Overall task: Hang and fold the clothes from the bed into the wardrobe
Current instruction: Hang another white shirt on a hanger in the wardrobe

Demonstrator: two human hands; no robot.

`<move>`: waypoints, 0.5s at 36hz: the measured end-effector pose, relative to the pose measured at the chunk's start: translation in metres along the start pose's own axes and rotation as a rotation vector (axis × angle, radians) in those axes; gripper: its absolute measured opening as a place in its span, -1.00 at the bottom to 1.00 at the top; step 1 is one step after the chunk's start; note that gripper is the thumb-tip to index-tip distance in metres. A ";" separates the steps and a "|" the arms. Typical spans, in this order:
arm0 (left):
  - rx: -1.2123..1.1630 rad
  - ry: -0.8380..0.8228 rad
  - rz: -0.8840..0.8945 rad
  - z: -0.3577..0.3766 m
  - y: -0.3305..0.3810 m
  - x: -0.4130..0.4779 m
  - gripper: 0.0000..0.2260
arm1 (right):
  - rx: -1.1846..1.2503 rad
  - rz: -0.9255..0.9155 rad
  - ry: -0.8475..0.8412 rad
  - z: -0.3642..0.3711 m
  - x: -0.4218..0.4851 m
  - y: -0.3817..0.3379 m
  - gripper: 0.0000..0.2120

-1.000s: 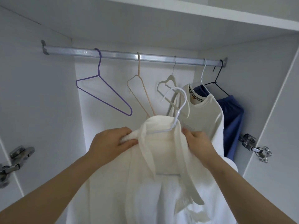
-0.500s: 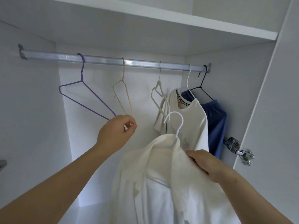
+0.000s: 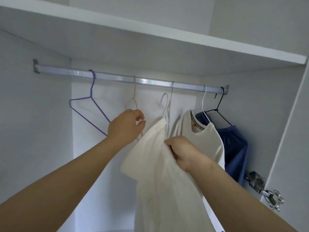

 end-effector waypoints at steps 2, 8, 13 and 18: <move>0.028 -0.009 0.009 -0.003 -0.002 0.011 -0.83 | 0.033 -0.025 0.002 0.008 0.009 -0.015 -0.77; 0.039 -0.051 0.058 -0.011 -0.018 0.053 -0.83 | 0.128 -0.054 0.019 0.027 0.045 -0.052 -0.75; 0.185 -0.323 0.202 0.003 -0.022 0.088 -0.66 | 0.229 -0.044 0.057 0.034 0.061 -0.078 -0.77; 0.273 -0.425 0.220 0.023 -0.030 0.114 -0.61 | 0.294 -0.022 0.023 0.038 0.080 -0.084 -0.74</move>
Point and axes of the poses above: each hand's wrist, its own x-axis towards the middle knuckle, its own z-axis out of the palm, y = z × x, the point moved 2 cm from there along x, towards the middle knuckle, and after that the axes turned 3 degrees about -y, right-handed, at the moved point
